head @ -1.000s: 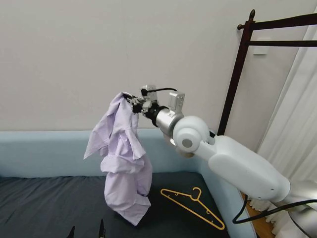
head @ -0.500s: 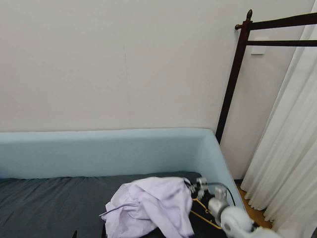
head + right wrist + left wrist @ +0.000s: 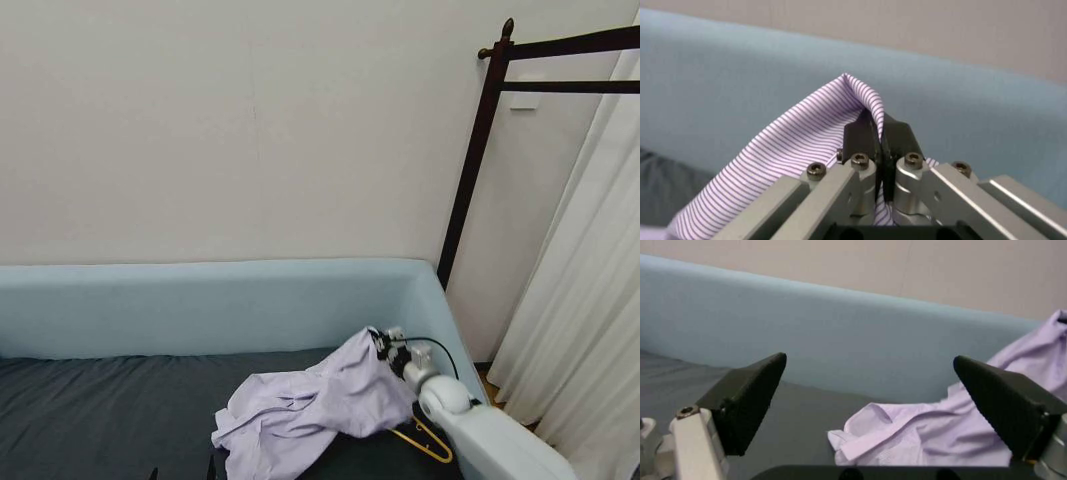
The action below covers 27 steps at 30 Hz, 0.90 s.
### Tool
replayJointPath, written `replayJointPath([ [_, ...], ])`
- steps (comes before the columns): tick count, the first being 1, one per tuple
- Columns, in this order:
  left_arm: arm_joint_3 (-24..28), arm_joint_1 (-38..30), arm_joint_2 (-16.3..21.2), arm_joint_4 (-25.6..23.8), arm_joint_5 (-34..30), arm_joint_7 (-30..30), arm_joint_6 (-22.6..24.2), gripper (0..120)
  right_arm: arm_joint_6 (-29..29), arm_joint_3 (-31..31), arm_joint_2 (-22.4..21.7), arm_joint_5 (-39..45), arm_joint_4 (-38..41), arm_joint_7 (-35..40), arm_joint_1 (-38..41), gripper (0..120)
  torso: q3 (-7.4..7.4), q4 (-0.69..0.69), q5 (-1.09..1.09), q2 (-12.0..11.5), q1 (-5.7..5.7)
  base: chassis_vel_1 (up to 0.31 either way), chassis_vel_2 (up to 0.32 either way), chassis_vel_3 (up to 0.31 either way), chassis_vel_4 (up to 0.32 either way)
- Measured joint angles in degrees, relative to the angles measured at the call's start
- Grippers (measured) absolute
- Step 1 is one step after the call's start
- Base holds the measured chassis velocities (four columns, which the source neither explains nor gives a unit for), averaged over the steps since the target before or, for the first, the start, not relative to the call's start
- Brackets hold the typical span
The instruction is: Pick up the clothes from the sofa and hang them on the clothes hanger.
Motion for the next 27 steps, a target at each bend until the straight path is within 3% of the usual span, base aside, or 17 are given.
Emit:
replayJointPath([
  [3, 0.04, -0.21, 0.14, 0.28, -0.17, 0.02, 0.08, 99, -0.53, -1.00, 2.66, -0.98, -4.96, -0.14, 1.88, 0, 0.01, -0.01, 0.03, -0.01, 0.01, 0.000, 0.000, 0.000, 0.000],
  [9, 0.21, -0.37, 0.50, 0.56, -0.54, 0.07, 0.10, 99, -4.07, -0.41, 2.19, -1.63, -1.17, 1.65, -2.59, 15, 0.01, -0.02, 0.04, -0.01, 0.00, 0.000, 0.000, 0.000, 0.000],
  [11, 0.16, -0.43, 1.14, 0.77, -1.04, 0.08, 0.10, 99, -7.63, 0.17, -0.33, -2.11, 6.30, 3.89, -7.79, 27, 0.00, -0.06, 0.04, -0.01, 0.00, 0.000, 0.000, 0.000, 0.000],
  [13, 0.10, -0.43, 1.37, 0.80, -1.17, 0.09, 0.10, 99, -8.54, 0.60, -0.98, -2.45, 8.26, 4.41, -9.03, 30, 0.00, -0.06, 0.03, -0.01, 0.00, 0.000, 0.000, 0.000, 0.000],
  [17, -0.36, -0.10, 2.10, 0.80, -1.57, 0.24, 0.05, 99, -13.66, 3.67, -4.42, -1.97, 17.35, 7.38, -14.31, 48, 0.00, -0.03, 0.03, 0.00, 0.00, 0.000, 0.000, 0.000, 0.000],
  [19, -0.50, 0.00, 2.16, 0.79, -1.75, 0.25, 0.00, 99, -14.39, 4.28, -5.21, -0.94, 19.69, 7.81, -15.61, 52, 0.00, -0.02, 0.04, -0.01, 0.00, 0.000, 0.000, 0.000, 0.000],
  [21, -1.19, 0.23, 2.35, 0.79, -2.29, 0.25, -0.04, 99, -15.55, 4.95, -7.48, 2.25, 27.10, 8.27, -20.35, 63, -0.01, -0.05, 0.02, 0.00, 0.00, 0.000, 0.000, 0.000, 0.000],
  [27, -2.98, 0.91, 2.91, 0.47, -3.80, 0.26, -0.06, 99, -15.66, 2.03, -7.82, 2.78, 34.03, 7.22, -26.58, 80, -0.01, -0.05, 0.03, 0.00, -0.01, 0.000, 0.000, 0.000, 0.000],
])
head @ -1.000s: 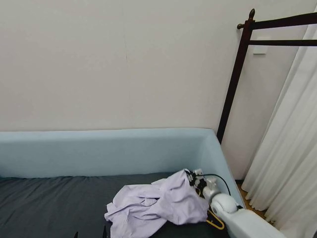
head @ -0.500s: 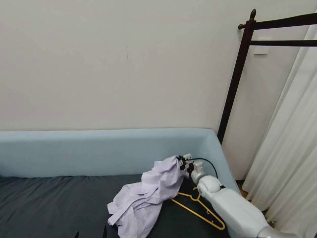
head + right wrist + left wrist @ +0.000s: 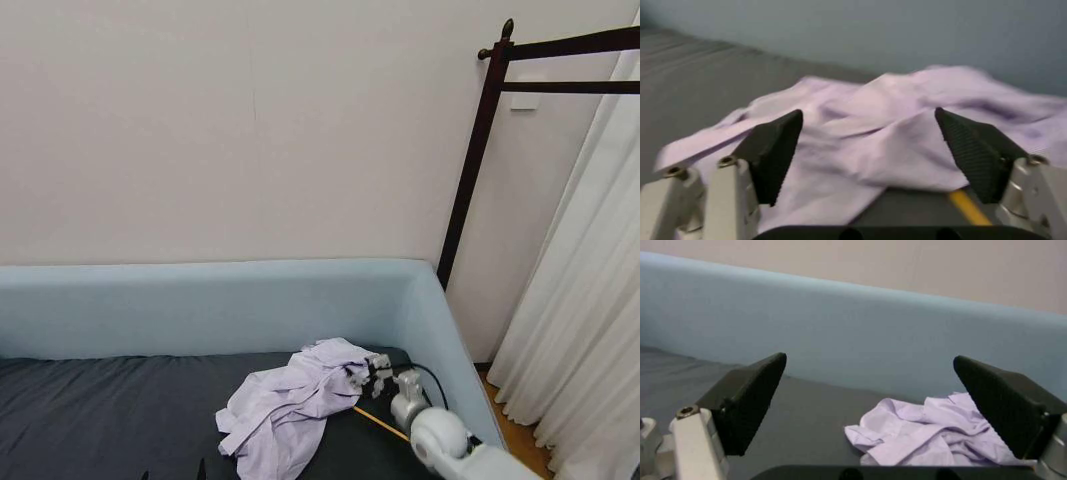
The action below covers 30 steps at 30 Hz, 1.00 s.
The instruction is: Pick up the clothes from the sofa and hang them on the clothes hanger.
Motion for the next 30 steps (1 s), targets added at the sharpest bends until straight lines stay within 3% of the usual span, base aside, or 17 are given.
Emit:
replayJointPath([
  [2, -1.74, 0.77, 0.46, -0.55, -0.87, 0.04, -0.07, 99, 0.12, -4.20, 2.37, -0.86, 0.90, -0.82, -1.33, 91, 0.00, 0.02, 0.00, 0.00, 0.00, 0.000, 0.000, 0.000, 0.000],
  [6, -4.18, 2.66, 0.92, -1.42, -2.27, 0.85, -0.57, 99, 1.22, -10.24, 5.76, -2.61, -3.54, -1.93, 0.99, 100, 0.00, 0.04, 0.00, 0.00, 0.00, 0.000, 0.000, 0.000, 0.000],
  [11, -6.01, 3.72, 1.47, -1.52, -3.49, 2.12, -1.40, 99, 1.90, -13.64, 9.18, -2.94, -10.37, -2.97, 3.75, 100, 0.01, 0.02, -0.01, 0.00, 0.00, 0.000, 0.000, 0.000, 0.000],
  [20, -4.74, 3.88, 1.00, -1.47, -2.10, 3.52, -1.91, 96, 2.80, -16.45, 13.95, -3.18, -17.62, -4.85, 6.70, 100, 0.01, 0.02, -0.01, 0.00, 0.00, 0.000, 0.000, 0.000, 0.000],
  [30, -4.14, 4.17, 1.28, -1.29, -0.34, 3.35, -1.93, 97, 3.81, -16.90, 19.04, -5.65, -25.61, -5.40, 8.00, 66, 0.01, 0.01, 0.00, 0.00, 0.01, 0.000, 0.000, 0.000, 0.000],
])
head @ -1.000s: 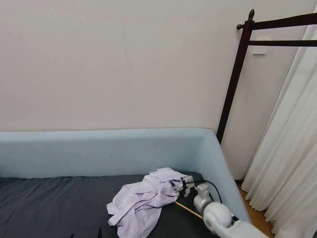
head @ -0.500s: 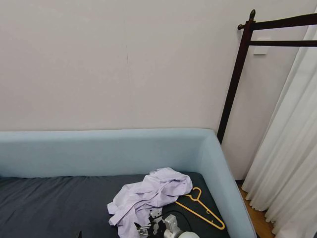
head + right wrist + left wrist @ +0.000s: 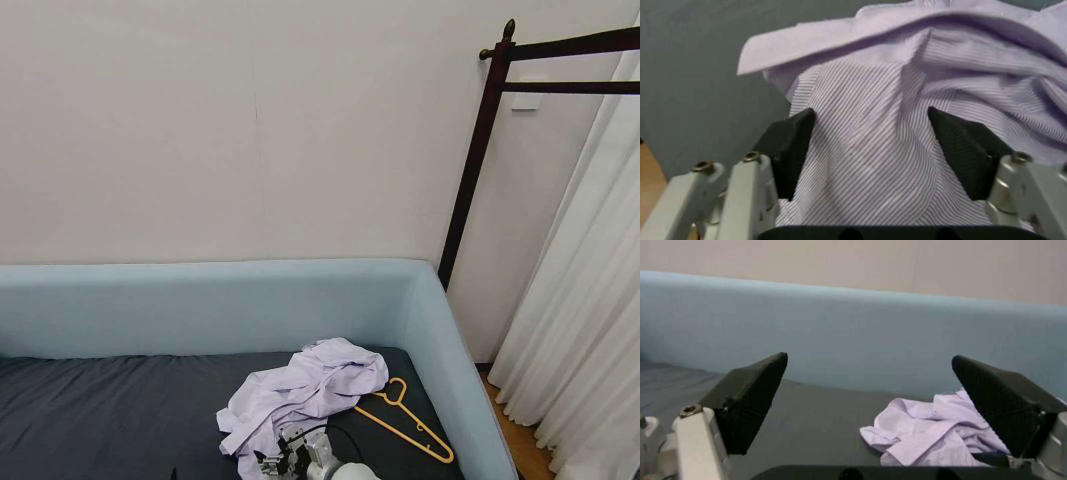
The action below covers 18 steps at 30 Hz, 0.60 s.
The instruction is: Pick up the clothes from the sofa and hang them on the clothes hanger.
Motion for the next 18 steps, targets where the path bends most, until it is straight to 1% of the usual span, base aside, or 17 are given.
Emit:
replayJointPath([
  [1, 0.10, -0.09, 0.10, 0.07, 0.09, 0.01, 0.00, 96, 0.20, 0.22, 0.46, -0.13, -0.76, -0.06, 0.00, 62, 0.00, 0.00, 0.00, 0.00, 0.00, 0.000, 0.000, 0.000, 0.000],
  [2, 0.16, -0.21, 0.12, 0.11, 0.14, 0.01, 0.00, 96, 0.34, 0.53, 0.84, -0.22, -1.25, -0.09, -0.01, 57, 0.00, 0.00, 0.01, 0.00, 0.00, 0.000, 0.000, 0.000, 0.000],
  [3, 0.16, -0.21, 0.12, 0.11, 0.14, 0.01, 0.00, 96, 0.34, 0.53, 0.84, -0.22, -1.25, -0.09, -0.01, 57, 0.00, 0.00, 0.01, 0.00, 0.00, 0.000, 0.000, 0.000, 0.000],
  [6, 0.18, -0.38, 0.09, 0.18, 0.17, 0.01, 0.00, 96, 1.25, 0.83, 1.34, -0.86, -2.06, 0.15, 0.02, 43, 0.00, 0.00, 0.00, 0.00, 0.00, 0.000, 0.000, 0.000, 0.000],
  [7, 0.18, -0.38, 0.09, 0.18, 0.17, 0.01, 0.00, 96, 1.25, 0.83, 1.34, -0.86, -2.06, 0.15, 0.02, 43, 0.00, 0.00, 0.00, 0.00, 0.00, 0.000, 0.000, 0.000, 0.000],
  [10, 0.14, -0.39, 0.08, 0.44, 0.13, -0.11, -0.02, 97, 1.65, 0.75, 1.25, -1.29, -2.13, 0.41, 0.07, 29, 0.00, 0.00, 0.01, 0.00, 0.01, 0.000, 0.000, 0.000, 0.000],
  [11, 0.09, -0.38, 0.09, 0.49, 0.10, -0.19, -0.02, 97, 1.66, 0.68, 1.20, -1.44, -2.13, 0.39, 0.08, 25, 0.00, 0.00, 0.01, 0.00, 0.01, 0.000, 0.000, 0.000, 0.000],
  [12, 0.09, -0.38, 0.09, 0.49, 0.10, -0.19, -0.02, 97, 1.66, 0.68, 1.20, -1.44, -2.13, 0.39, 0.08, 25, 0.00, 0.00, 0.01, 0.00, 0.01, 0.000, 0.000, 0.000, 0.000],
  [15, -0.01, -0.28, 0.14, 0.52, -0.01, -0.33, -0.02, 97, 1.88, 0.84, 1.17, -1.67, -2.06, 0.27, -0.10, 11, 0.00, 0.00, 0.01, 0.00, 0.01, 0.000, 0.000, 0.000, 0.000],
  [16, -0.02, -0.32, 0.15, 0.53, -0.05, -0.33, -0.02, 97, 1.91, 0.85, 1.08, -1.69, -1.85, 0.28, -0.13, 7, 0.00, 0.01, 0.01, 0.00, 0.00, 0.000, 0.000, 0.000, 0.000],
  [17, -0.02, -0.32, 0.15, 0.53, -0.05, -0.33, -0.02, 97, 1.91, 0.85, 1.08, -1.69, -1.85, 0.28, -0.13, 7, 0.00, 0.01, 0.01, 0.00, 0.00, 0.000, 0.000, 0.000, 0.000],
  [18, 0.00, -0.39, 0.18, 0.61, -0.13, -0.33, -0.02, 97, 1.95, 0.84, 0.80, -1.79, -1.48, 0.31, -0.14, 1, 0.00, 0.01, 0.02, 0.00, 0.00, 0.000, 0.000, 0.000, 0.000],
])
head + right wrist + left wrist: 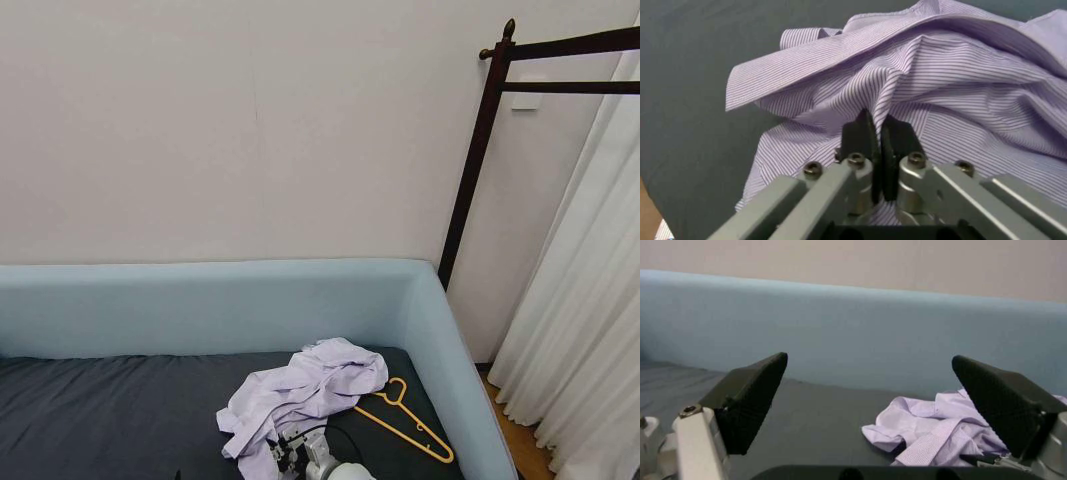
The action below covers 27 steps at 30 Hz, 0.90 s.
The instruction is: Pick up the clothes from the sofa and hang them on the clothes hanger.
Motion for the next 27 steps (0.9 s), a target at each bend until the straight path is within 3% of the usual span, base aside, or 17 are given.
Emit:
replayJointPath([
  [7, 0.33, -0.98, 0.33, 0.55, -0.09, 0.01, 0.00, 97, 0.15, 0.52, -4.01, -0.30, 7.34, 0.79, -0.48, 0, 0.00, 0.00, 0.00, 0.00, 0.00, 0.000, 0.000, 0.000, 0.000],
  [13, 0.86, -2.04, 0.31, 0.75, -0.12, 0.01, 0.06, 97, 1.24, -0.37, -10.92, -1.53, 19.59, -0.58, 1.18, 0, 0.00, -0.03, 0.00, 0.00, 0.00, 0.000, 0.000, 0.000, 0.000],
  [15, 0.91, -2.27, 0.19, 0.75, -0.23, 0.01, 0.17, 97, 4.99, -1.22, -12.75, -8.38, 22.07, -3.61, 4.68, 0, 0.00, -0.01, 0.01, 0.00, 0.00, 0.000, 0.000, 0.000, 0.000],
  [18, 0.89, -2.20, -0.01, 0.51, -0.31, 0.01, 0.23, 97, 6.97, -2.37, -14.06, -10.93, 24.00, -5.67, 9.33, 0, 0.00, -0.01, 0.00, 0.00, 0.00, 0.000, 0.000, 0.000, 0.000],
  [21, 0.53, -1.39, -0.42, -0.21, -0.39, 0.06, 0.06, 97, 7.68, -3.71, -15.73, -8.27, 26.95, -7.20, 18.97, 0, 0.00, 0.01, 0.00, -0.01, 0.00, 0.000, 0.000, 0.000, 0.000],
  [27, 0.21, -0.70, -1.41, -0.20, -0.70, 0.01, -0.75, 97, 8.36, -3.43, -16.85, -2.99, 28.14, -11.57, 30.30, 0, 0.00, -0.01, 0.00, 0.00, 0.00, 0.000, 0.000, 0.000, 0.000],
])
